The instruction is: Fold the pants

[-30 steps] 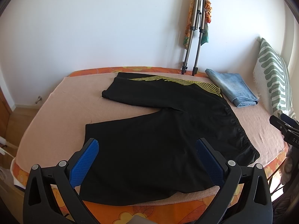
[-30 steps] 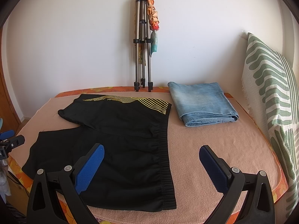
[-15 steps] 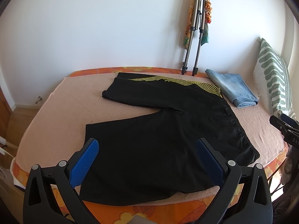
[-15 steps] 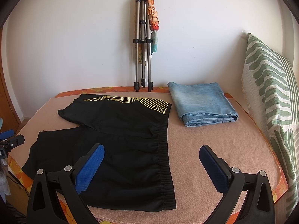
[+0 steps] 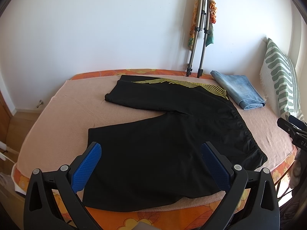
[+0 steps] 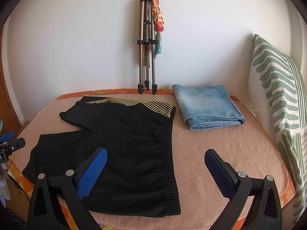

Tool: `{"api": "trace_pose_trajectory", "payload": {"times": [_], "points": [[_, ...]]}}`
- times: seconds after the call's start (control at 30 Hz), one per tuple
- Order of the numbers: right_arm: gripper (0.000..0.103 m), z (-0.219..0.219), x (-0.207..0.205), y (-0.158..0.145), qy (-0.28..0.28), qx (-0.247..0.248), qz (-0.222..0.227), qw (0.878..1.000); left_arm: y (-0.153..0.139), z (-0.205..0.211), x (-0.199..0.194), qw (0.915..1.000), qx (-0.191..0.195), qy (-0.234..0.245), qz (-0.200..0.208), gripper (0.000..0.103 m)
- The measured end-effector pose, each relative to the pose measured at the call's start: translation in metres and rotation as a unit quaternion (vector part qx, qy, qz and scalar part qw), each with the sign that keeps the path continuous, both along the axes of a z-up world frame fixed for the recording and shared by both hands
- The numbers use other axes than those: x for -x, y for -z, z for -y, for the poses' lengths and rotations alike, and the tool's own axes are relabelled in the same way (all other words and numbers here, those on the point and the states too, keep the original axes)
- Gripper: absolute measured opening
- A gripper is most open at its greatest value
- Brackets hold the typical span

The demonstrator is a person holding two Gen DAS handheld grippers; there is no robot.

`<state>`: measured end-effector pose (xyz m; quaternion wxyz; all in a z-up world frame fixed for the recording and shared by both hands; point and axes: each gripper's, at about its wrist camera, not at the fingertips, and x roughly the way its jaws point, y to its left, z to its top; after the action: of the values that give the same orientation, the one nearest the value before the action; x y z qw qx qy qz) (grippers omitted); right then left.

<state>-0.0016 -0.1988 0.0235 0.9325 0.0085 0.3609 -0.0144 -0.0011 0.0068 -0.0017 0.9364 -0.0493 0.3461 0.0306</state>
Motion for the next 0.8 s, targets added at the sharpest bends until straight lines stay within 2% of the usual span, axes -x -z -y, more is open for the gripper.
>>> {"api": "trace_pose_trajectory", "payload": {"times": [0.2,0.3,0.5,0.6,0.73,0.8], "points": [[0.103,0.003,-0.001,0.001,-0.006,-0.002,0.001,1.000,0.002,-0.002,-0.001,1.0000,-0.008,0.002,0.005,0.103],[0.102,0.004,-0.002,0.001,-0.014,0.002,0.003,1.000,0.004,-0.005,-0.003,0.9999,-0.009,0.010,0.004,0.099],[0.094,0.002,-0.004,0.006,-0.052,-0.005,-0.005,0.999,0.009,-0.027,-0.004,0.9997,-0.005,0.021,-0.009,0.084],[0.086,0.001,-0.003,0.010,-0.083,-0.016,-0.017,0.996,0.012,-0.041,-0.002,0.9993,0.000,0.028,-0.024,0.075],[0.082,-0.008,0.000,0.018,-0.124,-0.005,-0.034,0.992,0.019,-0.060,0.008,0.9981,-0.001,0.036,-0.049,0.065],[0.075,-0.011,0.003,0.023,-0.146,-0.008,-0.042,0.988,0.024,-0.068,0.015,0.9974,0.004,0.039,-0.061,0.059]]}}
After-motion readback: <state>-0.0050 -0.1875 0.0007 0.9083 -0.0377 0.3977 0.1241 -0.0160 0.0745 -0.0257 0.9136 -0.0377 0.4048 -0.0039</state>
